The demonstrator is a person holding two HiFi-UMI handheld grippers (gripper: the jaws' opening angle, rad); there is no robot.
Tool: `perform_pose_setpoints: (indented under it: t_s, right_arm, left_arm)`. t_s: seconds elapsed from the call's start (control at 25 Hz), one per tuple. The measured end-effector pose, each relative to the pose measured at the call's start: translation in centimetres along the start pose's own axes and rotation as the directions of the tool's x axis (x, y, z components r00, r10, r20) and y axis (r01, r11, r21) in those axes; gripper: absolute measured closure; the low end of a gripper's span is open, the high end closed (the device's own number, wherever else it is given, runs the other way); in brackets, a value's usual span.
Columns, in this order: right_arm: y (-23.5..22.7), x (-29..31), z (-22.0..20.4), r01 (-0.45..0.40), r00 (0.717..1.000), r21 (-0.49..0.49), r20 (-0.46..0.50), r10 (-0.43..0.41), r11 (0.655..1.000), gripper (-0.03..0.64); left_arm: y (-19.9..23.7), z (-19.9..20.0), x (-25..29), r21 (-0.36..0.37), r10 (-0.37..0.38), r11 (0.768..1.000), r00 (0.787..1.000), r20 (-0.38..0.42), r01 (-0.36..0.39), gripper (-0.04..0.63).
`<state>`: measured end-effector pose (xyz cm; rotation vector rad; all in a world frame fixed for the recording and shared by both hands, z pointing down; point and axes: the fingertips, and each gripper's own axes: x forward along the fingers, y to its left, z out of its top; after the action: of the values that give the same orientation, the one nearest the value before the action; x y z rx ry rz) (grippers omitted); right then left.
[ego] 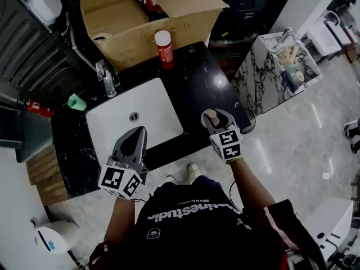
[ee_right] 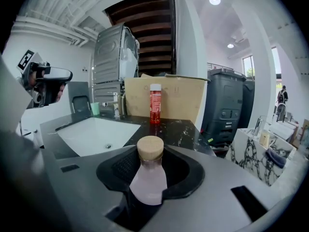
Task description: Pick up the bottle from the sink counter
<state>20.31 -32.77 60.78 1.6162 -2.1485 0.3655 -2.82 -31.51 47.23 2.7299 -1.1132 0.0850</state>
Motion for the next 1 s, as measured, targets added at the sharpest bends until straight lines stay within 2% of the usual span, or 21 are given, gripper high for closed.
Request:
perform_pose_setpoints:
  t_s: [0.12, 0.28, 0.6, 0.8, 1.0]
  right_arm:
    - [1.6, -0.8, 1.9, -0.04, 0.998, -0.021, 0.037, 0.041, 0.999, 0.449]
    - [5.1, -2.3, 7.2, -0.113, 0.985, -0.075, 0.121, 0.122, 0.991, 0.449]
    - [15.5, -6.1, 16.9, -0.28, 0.916, -0.176, 0.246, 0.317, 0.944, 0.449]
    - [18.5, -7.9, 18.5, -0.316, 0.894, -0.197, 0.266, 0.361, 0.928, 0.449]
    - [19.0, -8.4, 18.5, -0.302, 0.899, -0.201, 0.266, 0.349, 0.932, 0.449]
  left_arm:
    - [0.9, 0.7, -1.4, 0.011, 0.02, 1.0, 1.0, 0.02, -0.021, 0.583]
    - [2.3, 2.1, -3.8, 0.018, 0.073, 0.997, 0.996, 0.055, -0.074, 0.583]
    - [5.9, 5.2, -10.3, 0.043, 0.179, 0.982, 0.974, 0.139, -0.186, 0.583]
    - [7.7, 6.1, -13.8, 0.051, 0.226, 0.97, 0.96, 0.163, -0.237, 0.583]
    - [8.8, 6.6, -15.7, 0.049, 0.258, 0.961, 0.947, 0.19, -0.272, 0.583]
